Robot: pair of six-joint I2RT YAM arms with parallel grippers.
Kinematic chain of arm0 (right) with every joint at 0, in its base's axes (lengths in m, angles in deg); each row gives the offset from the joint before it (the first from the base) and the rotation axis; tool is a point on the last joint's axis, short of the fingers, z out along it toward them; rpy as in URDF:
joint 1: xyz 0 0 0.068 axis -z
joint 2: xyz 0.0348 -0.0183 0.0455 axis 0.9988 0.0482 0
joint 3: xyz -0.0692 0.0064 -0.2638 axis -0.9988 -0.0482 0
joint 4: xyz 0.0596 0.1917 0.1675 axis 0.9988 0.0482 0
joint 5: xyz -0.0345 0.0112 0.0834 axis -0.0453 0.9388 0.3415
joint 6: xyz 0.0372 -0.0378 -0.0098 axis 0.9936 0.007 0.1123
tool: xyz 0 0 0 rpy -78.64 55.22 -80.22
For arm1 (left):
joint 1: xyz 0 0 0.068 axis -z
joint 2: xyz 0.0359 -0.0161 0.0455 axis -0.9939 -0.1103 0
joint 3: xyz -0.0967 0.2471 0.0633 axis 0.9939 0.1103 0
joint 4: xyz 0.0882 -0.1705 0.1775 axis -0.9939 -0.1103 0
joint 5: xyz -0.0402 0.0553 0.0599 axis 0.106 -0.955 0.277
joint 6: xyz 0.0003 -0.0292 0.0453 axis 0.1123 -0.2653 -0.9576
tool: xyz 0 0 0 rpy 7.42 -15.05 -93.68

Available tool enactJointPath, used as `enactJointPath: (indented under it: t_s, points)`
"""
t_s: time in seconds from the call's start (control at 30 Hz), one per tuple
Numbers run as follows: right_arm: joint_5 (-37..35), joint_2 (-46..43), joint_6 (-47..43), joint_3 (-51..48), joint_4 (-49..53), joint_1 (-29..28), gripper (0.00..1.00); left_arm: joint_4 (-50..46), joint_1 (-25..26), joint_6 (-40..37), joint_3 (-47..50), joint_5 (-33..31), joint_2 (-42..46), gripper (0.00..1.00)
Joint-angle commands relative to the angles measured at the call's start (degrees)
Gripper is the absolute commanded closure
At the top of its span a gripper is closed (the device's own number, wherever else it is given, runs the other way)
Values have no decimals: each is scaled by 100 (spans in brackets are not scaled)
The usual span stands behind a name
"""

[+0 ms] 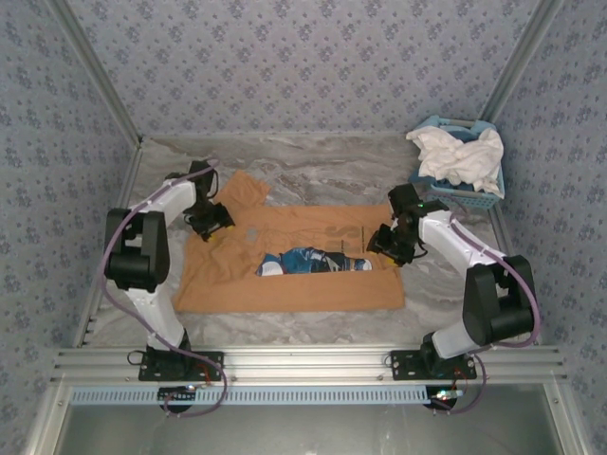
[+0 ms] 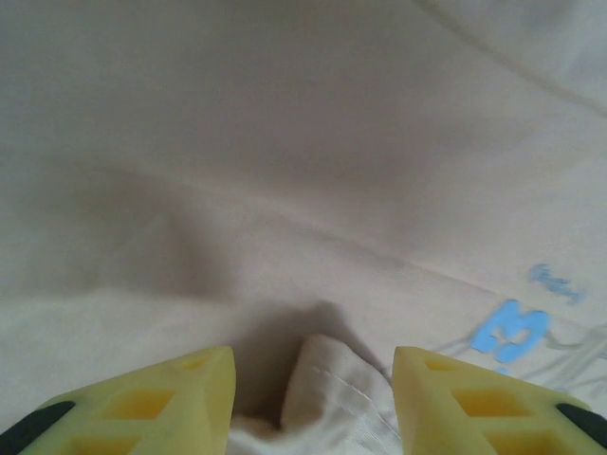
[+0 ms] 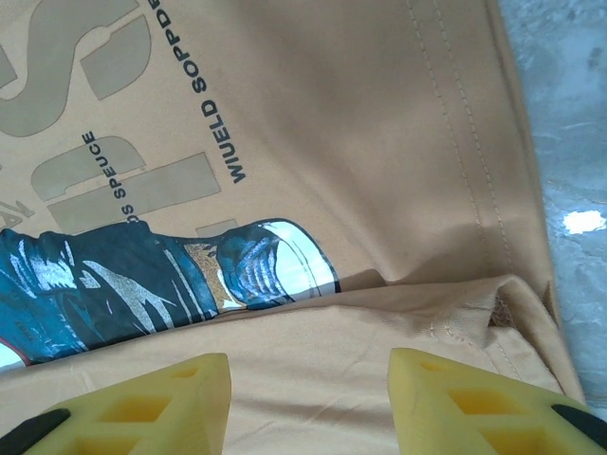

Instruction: Fold and stack the t-shirts

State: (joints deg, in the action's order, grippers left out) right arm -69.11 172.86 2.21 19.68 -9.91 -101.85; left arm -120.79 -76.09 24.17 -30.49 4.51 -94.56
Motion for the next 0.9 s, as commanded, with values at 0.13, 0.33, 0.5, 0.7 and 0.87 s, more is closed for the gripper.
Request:
enactJointPath:
  t_s: [0.13,0.33,0.5,0.7,0.87]
  points:
    - [195,18,-59,25,-79,34,51,218,-28,-636,50,376,-44,70]
    - [232,78,-38,47,-76,66,52,352,-28,-743,351,527,405,92]
    - [233,122,-51,88,-74,99,53,214,-32,-865,477,439,712,100]
    - [241,172,-83,108,-121,103,54,391,-37,-888,712,555,1106,100]
    - [241,173,-104,109,-103,99,54,537,-37,-1154,921,723,1256,100]
